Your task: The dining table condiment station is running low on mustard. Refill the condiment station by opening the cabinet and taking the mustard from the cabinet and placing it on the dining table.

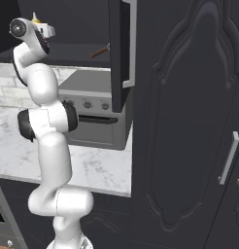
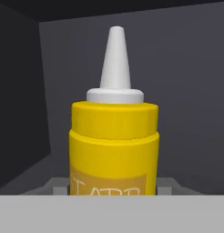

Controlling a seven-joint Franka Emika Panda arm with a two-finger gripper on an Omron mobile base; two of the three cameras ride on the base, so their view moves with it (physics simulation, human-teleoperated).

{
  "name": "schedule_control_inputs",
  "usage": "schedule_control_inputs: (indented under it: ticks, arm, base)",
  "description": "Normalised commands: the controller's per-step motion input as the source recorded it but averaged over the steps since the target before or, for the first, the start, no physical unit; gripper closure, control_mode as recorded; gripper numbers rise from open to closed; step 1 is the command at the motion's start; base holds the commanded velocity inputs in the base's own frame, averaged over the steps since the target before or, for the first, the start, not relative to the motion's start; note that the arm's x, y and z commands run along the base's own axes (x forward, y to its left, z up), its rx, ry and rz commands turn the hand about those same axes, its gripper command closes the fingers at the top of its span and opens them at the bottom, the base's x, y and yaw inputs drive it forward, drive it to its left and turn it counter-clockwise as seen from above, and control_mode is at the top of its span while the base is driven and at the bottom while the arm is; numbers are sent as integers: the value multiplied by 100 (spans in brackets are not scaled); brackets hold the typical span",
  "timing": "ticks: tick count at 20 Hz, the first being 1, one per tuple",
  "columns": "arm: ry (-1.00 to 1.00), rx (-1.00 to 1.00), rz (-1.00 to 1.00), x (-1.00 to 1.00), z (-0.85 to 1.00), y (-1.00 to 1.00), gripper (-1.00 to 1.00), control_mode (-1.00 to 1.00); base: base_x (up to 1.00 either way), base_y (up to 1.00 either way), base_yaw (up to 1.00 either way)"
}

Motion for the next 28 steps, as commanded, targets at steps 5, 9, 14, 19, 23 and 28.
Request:
schedule_control_inputs:
  ticks: [5, 9, 14, 19, 23, 28]
  arm:
    - [1, 0, 0, 0, 0, 0, 100, -100]
    - [0, 5, 0, 0, -1, -2, 100, -100]
    - [-7, 2, 0, -11, 0, 0, 100, -100]
    - [-16, 1, 10, -85, 0, -18, 100, -100]
    - [-2, 0, 19, -100, 0, -25, 100, -100]
    - [-1, 0, 23, -100, 0, -51, 100, -100]
  base:
    - [0, 0, 0]
    - [0, 0, 0]
    - [0, 0, 0]
    - [0, 0, 0]
    - [0, 0, 0]
    - [0, 0, 0]
